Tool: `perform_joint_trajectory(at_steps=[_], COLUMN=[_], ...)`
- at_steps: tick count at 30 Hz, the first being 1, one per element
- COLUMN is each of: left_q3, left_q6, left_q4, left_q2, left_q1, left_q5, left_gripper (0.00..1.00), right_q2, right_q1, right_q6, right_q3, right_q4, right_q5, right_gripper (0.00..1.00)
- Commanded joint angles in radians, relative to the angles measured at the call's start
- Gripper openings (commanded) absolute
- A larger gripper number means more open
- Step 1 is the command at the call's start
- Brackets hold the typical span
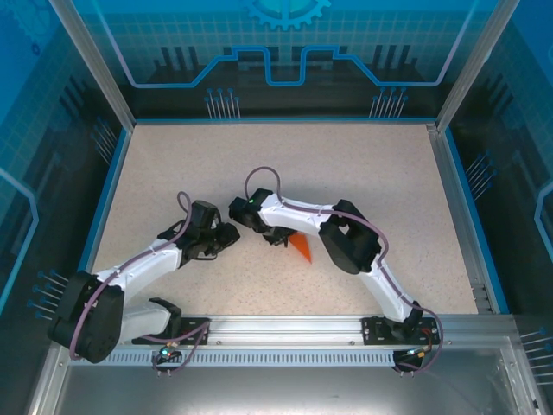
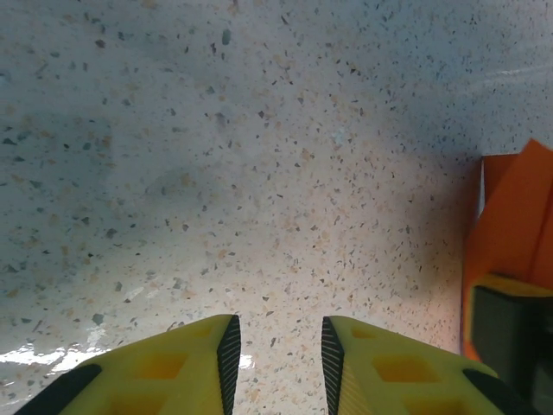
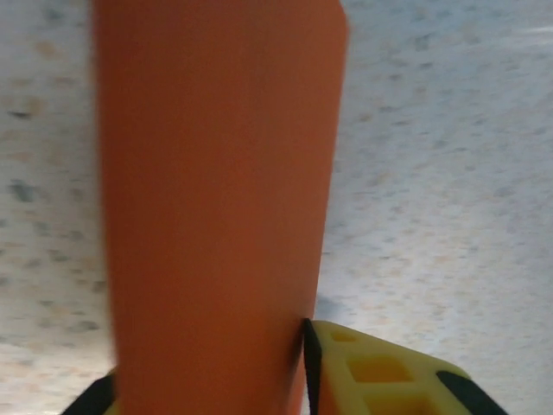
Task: Fold a paper plane with a square sheet of paper (pick it up from the middle)
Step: Turn over the paper at the center of the table, then fold the wing for the fifth time at the center of the table.
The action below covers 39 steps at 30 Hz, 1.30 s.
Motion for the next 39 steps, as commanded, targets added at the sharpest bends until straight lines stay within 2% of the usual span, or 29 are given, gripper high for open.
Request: perform_joint_trajectory(at_steps=[1, 2, 4, 6, 9, 11, 14, 17, 20, 21, 25, 31, 39], left_q3=[-0.012, -0.014, -0.015, -0.012, -0.012, -0.014, -0.003, 0.006, 0.004, 0.004, 0.016, 0.040, 0.059], left_q6=[0.019, 0.018, 0.019, 0.019, 0.021, 0.030, 0.053, 0.055, 0.032, 0.021, -0.005, -0.041, -0.045], left_q4=[-0.031, -0.033, -0.038, -0.047, -0.050, -0.039, -0.015, 0.013, 0.048, 0.053, 0.074, 0.073, 0.061], left_q2=[-0.035, -0.040, -0.049, -0.054, -0.063, -0.064, -0.048, -0.023, 0.003, 0.012, 0.052, 0.094, 0.129], left_q1=[0.017, 0.018, 0.021, 0.022, 0.022, 0.022, 0.022, 0.019, 0.002, -0.010, -0.063, -0.120, -0.132], left_q5=[-0.015, -0.016, -0.016, -0.015, -0.003, 0.024, 0.087, 0.160, 0.213, 0.215, 0.214, 0.166, 0.156], left_gripper=[0.34, 0.34, 0.35, 0.35, 0.36, 0.41, 0.42, 0.43, 0.45, 0.45, 0.46, 0.45, 0.45], right_q2=[0.010, 0.004, -0.039, -0.097, -0.216, -0.313, -0.469, -0.603, -0.662, -0.661, -0.594, -0.462, -0.329], right_q1=[0.018, 0.021, 0.024, 0.019, 0.008, 0.000, -0.048, -0.140, -0.263, -0.289, -0.315, -0.328, -0.358], right_q6=[0.009, 0.000, -0.010, -0.022, -0.036, -0.047, -0.066, -0.085, -0.095, -0.103, -0.162, -0.168, -0.160], right_q3=[0.059, 0.060, 0.024, -0.019, -0.082, -0.142, -0.299, -0.491, -0.658, -0.696, -0.708, -0.656, -0.595], right_q4=[0.007, 0.028, 0.107, 0.174, 0.245, 0.299, 0.427, 0.587, 0.730, 0.753, 0.726, 0.776, 0.808], right_q5=[-0.133, -0.178, -0.281, -0.368, -0.411, -0.420, -0.513, -0.701, -0.968, -1.019, -1.055, -1.059, -1.098], right_gripper=[0.30, 0.33, 0.51, 0.57, 0.70, 0.75, 0.79, 0.75, 0.63, 0.61, 0.49, 0.52, 0.44])
